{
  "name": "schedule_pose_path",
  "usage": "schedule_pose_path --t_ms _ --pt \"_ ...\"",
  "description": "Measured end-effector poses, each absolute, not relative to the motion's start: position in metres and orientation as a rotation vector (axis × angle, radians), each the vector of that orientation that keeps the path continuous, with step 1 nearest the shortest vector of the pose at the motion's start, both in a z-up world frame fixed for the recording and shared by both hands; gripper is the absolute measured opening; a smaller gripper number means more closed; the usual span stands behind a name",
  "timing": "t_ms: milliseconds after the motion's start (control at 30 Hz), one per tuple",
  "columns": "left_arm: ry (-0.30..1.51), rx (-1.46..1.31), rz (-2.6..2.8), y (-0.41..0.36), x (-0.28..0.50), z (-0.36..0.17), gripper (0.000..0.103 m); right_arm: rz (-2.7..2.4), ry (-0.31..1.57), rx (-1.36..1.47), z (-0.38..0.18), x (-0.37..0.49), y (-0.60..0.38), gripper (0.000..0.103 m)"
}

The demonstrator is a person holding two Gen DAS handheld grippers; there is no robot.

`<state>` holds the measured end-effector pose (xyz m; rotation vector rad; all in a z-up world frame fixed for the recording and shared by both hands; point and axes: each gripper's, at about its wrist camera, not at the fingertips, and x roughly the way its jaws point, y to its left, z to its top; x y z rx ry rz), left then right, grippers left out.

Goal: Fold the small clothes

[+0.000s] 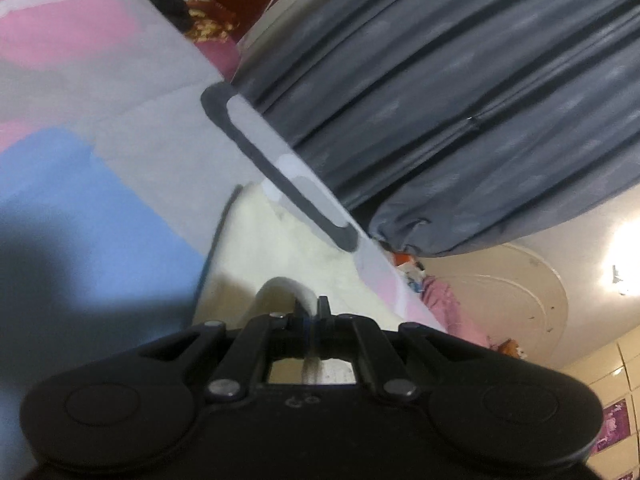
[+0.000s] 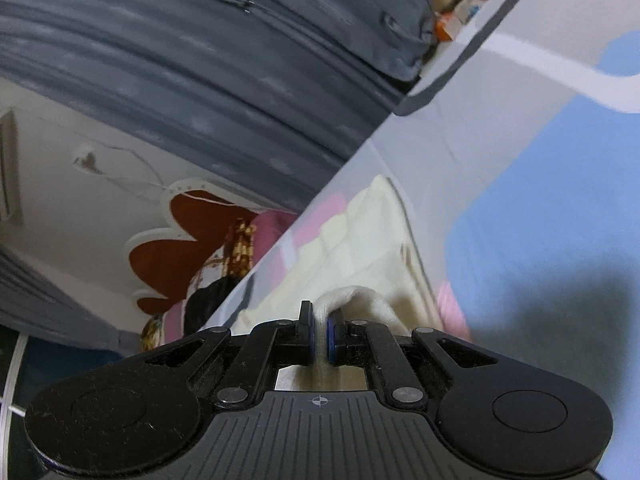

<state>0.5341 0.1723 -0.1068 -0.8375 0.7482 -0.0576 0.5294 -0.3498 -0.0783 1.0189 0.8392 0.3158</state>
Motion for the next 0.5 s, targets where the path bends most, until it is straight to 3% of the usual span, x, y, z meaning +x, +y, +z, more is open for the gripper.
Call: schedule_pose_path --t_ms 133,167,200,233,267,300,333,500 --pt "0.732 -0.91 -0.072 0.177 0.55 -0.127 0.003 0.35 0.829 1.022 -0.096 0.561 -0.347 0.007" --pt "0.709 -0.938 -0.08 0.177 0.55 -0.131 0.013 0.346 0.816 1.012 -0.098 0.567 -0.346 0.011" --pt "0.696 -0.959 -0.084 0.178 0.555 -0.135 0.019 0.334 0.793 1.0 -0.1 0.57 -0.346 0.032" --pt "0.684 -0.976 -0.089 0.177 0.559 -0.137 0.019 0.333 0.751 0.995 -0.102 0.572 -0.347 0.046" --pt "0.669 -0.994 -0.102 0.178 0.563 -0.14 0.026 0.333 0.715 0.993 -0.101 0.573 -0.347 0.055" --pt "0.66 -1.004 -0.113 0.178 0.566 -0.143 0.035 0.327 0.697 0.993 -0.102 0.575 -0.348 0.056" --pt "0.649 -1.004 -0.111 0.176 0.57 -0.143 0.038 0.328 0.689 0.997 -0.105 0.578 -0.35 0.056" --pt "0.579 -0.867 -0.105 0.173 0.562 -0.127 0.046 0.325 0.646 0.924 -0.104 0.575 -0.355 0.056"
